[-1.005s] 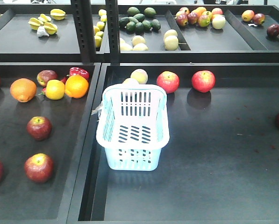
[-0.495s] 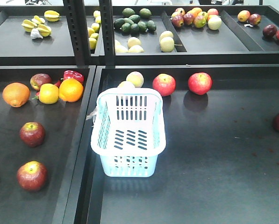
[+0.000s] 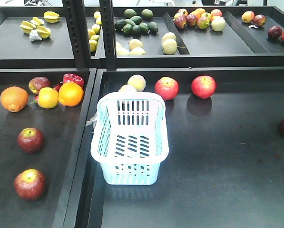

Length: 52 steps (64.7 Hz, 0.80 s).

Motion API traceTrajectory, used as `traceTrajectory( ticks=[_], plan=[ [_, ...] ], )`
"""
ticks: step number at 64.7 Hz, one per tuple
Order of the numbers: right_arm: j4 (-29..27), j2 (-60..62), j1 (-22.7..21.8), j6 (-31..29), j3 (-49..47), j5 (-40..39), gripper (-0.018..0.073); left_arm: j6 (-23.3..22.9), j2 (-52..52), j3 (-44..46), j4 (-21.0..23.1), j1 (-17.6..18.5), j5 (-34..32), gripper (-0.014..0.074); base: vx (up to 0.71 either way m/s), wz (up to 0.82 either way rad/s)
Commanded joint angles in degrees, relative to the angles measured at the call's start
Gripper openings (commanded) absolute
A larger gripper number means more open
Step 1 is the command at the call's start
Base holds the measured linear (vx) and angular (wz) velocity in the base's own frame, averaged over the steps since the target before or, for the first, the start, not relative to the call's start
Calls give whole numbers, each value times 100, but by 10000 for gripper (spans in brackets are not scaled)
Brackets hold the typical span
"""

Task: Pick three apples into basket with both arms

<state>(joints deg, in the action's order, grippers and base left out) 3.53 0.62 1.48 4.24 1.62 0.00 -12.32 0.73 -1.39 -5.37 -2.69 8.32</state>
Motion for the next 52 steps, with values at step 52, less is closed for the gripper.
traceTrajectory(
  ticks=[52],
  plan=[
    [-3, 61, -33, -47, 85, -418, -5, -33, 83, -137, 39, -16, -466, -6, 3, -1]
  ],
)
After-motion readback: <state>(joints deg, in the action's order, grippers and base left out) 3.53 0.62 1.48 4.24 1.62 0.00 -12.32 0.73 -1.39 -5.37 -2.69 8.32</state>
